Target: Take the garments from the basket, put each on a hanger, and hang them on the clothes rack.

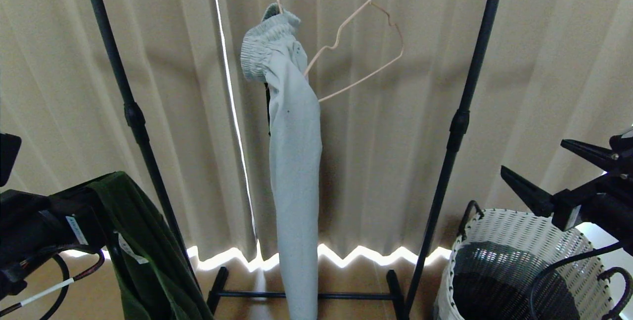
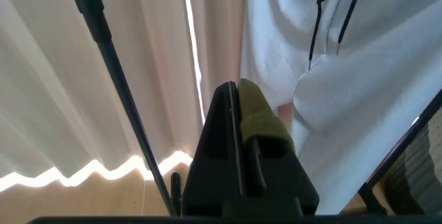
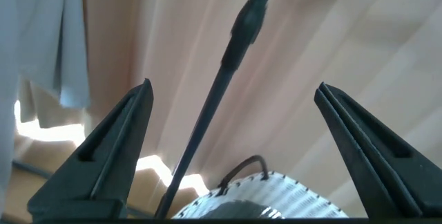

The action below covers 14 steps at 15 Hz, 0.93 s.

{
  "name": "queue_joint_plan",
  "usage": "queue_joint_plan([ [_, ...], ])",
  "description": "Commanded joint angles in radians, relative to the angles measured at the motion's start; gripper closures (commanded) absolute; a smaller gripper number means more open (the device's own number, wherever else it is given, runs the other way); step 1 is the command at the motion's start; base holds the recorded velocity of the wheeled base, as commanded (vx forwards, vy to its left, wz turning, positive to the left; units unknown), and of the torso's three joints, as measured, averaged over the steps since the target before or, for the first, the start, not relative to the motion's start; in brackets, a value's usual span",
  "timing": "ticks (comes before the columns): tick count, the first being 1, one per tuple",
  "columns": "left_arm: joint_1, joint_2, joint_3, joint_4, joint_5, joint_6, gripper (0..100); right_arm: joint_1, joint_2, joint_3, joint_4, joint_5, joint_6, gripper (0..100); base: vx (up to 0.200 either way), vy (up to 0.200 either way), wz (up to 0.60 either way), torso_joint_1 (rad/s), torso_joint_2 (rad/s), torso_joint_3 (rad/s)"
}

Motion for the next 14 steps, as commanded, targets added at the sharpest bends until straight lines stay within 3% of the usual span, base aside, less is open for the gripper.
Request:
queue_joint_plan([
  [1,0.004,0.009,0.005,-0.001,0.0,-0.001,100,-0.001,-0.053,-0.037,0.021,0.0,-0.002,0,0.0,0.0,0.0,0.0,0.0,0.0],
  [5,0.019,0.008,0.002,-0.001,0.0,0.0,100,0.0,-0.119,-0.108,0.192,-0.002,-0.003,0,0.0,0.0,0.0,0.079,-0.16,-0.112],
  [7,0.019,0.008,0.005,-0.001,0.0,0.0,100,0.0,-0.122,-0.112,0.204,-0.002,-0.003,0,0.0,0.0,0.0,0.178,-0.16,-0.246],
  [14,0.018,0.006,0.006,-0.001,0.0,0.002,100,-0.001,-0.116,-0.097,0.204,-0.002,-0.002,0,0.0,0.0,0.0,0.146,-0.56,-0.255],
])
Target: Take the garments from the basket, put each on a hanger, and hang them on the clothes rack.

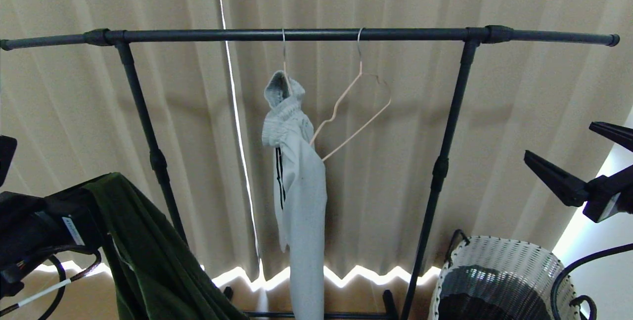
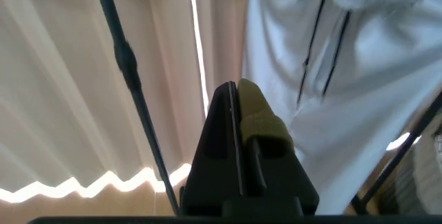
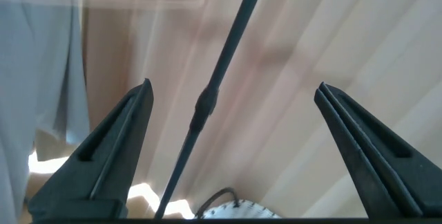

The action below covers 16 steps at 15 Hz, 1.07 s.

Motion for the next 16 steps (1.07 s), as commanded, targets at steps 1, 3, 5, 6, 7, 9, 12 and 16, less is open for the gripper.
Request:
queue_joint_plan([
  [1,-0.001,0.006,0.002,-0.001,0.0,0.0,100,0.001,0.004,0.001,0.001,0.002,0.0,0,0.0,0.0,0.0,0.403,-0.49,-0.251],
  [3,0.001,0.004,0.002,-0.001,0.0,0.0,100,0.0,0.009,0.001,0.001,0.002,0.0,0,0.0,0.0,0.0,0.322,-0.47,-0.264],
  [5,-0.001,0.004,0.002,-0.001,0.0,0.0,100,0.001,0.01,0.001,0.003,0.002,0.0,0,0.0,0.0,0.0,0.244,-0.45,-0.234],
  [6,0.001,0.006,0.002,-0.001,0.0,0.0,100,0.0,0.01,0.002,0.003,0.002,0.0,0,0.0,0.0,0.0,0.124,-0.22,-0.11],
  [7,0.001,0.006,0.002,-0.001,0.0,0.0,100,0.0,0.012,0.002,0.003,0.002,-0.002,0,0.0,0.0,0.0,0.071,-0.13,-0.076],
  [9,-0.001,0.004,0.003,-0.001,0.0,0.0,100,0.001,0.009,0.002,0.001,0.002,-0.002,0,0.0,0.0,0.0,0.021,-0.04,-0.016],
  [12,0.001,0.001,0.008,-0.001,0.0,0.001,100,-0.003,0.009,0.007,0.006,-0.003,-0.003,0,0.0,0.0,0.0,0.0,0.0,0.0],
  [16,0.001,-0.002,0.02,-0.012,0.0,0.041,100,-0.051,0.001,-0.015,0.147,-0.023,-0.002,0,0.0,0.0,0.0,0.0,0.0,0.0],
])
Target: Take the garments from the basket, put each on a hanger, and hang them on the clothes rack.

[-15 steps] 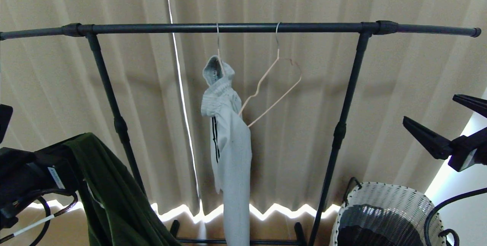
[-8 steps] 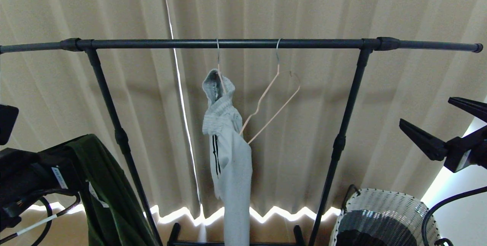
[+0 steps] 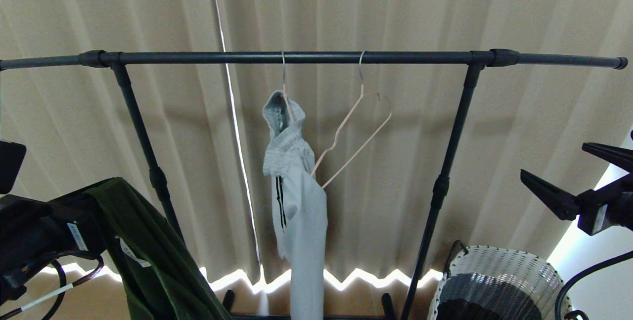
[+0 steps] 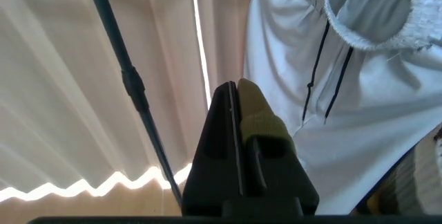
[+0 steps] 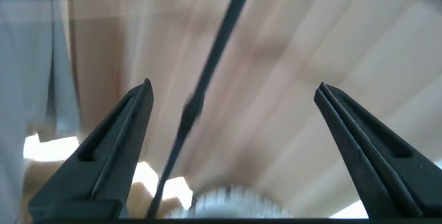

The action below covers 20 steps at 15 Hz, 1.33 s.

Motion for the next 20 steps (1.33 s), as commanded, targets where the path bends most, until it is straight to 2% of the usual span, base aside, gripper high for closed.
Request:
queue_joint_plan([
  [1,0.0,0.001,0.003,-0.003,0.0,0.003,100,-0.014,-0.003,-0.012,0.027,-0.006,0.002,0,0.0,0.0,0.0,0.0,0.0,0.0],
  [2,-0.002,0.001,0.003,-0.004,0.0,0.004,100,-0.037,0.0,-0.032,0.087,-0.015,0.004,0,0.0,0.0,0.0,0.0,0.0,0.0],
  [3,-0.002,-0.001,0.003,-0.006,0.0,0.004,100,-0.037,0.0,-0.039,0.096,-0.015,0.005,0,0.0,0.0,0.0,0.0,0.0,0.0],
  [9,-0.002,-0.004,0.001,-0.006,-0.001,0.001,100,-0.036,-0.003,-0.016,0.087,-0.018,0.005,0,0.0,0.0,0.0,0.0,0.0,0.0],
  [20,0.0,-0.004,0.003,-0.006,-0.001,0.003,100,-0.036,0.005,-0.013,0.087,-0.021,0.004,0,0.0,0.2,0.0,0.002,0.0,0.001],
])
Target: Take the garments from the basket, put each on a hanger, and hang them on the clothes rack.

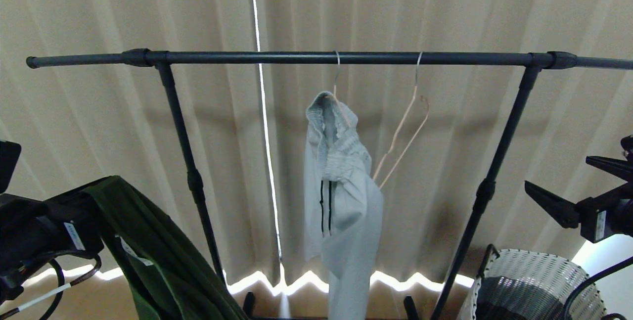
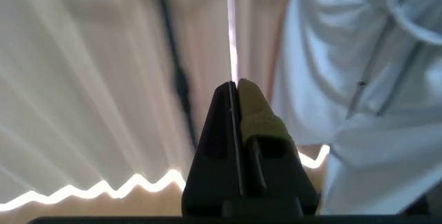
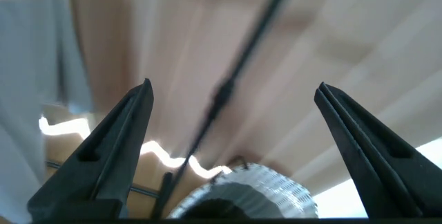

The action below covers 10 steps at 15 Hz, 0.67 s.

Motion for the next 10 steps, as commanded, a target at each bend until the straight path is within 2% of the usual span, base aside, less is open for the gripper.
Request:
queue_joint_plan([
  [1,0.0,0.002,0.001,0.0,0.0,0.0,100,0.0,0.003,0.0,0.0,0.0,-0.001,0,0.0,0.2,0.0,0.002,0.0,0.002],
  [4,0.0,0.002,0.001,0.0,0.0,0.0,100,0.0,0.003,0.0,0.0,0.0,-0.001,0,0.0,0.2,0.0,0.001,0.0,0.002],
  [10,-0.002,-0.003,0.011,0.0,0.0,0.003,100,0.007,0.052,-0.066,0.007,0.003,0.004,0,0.0,0.0,0.0,0.0,0.0,0.0],
])
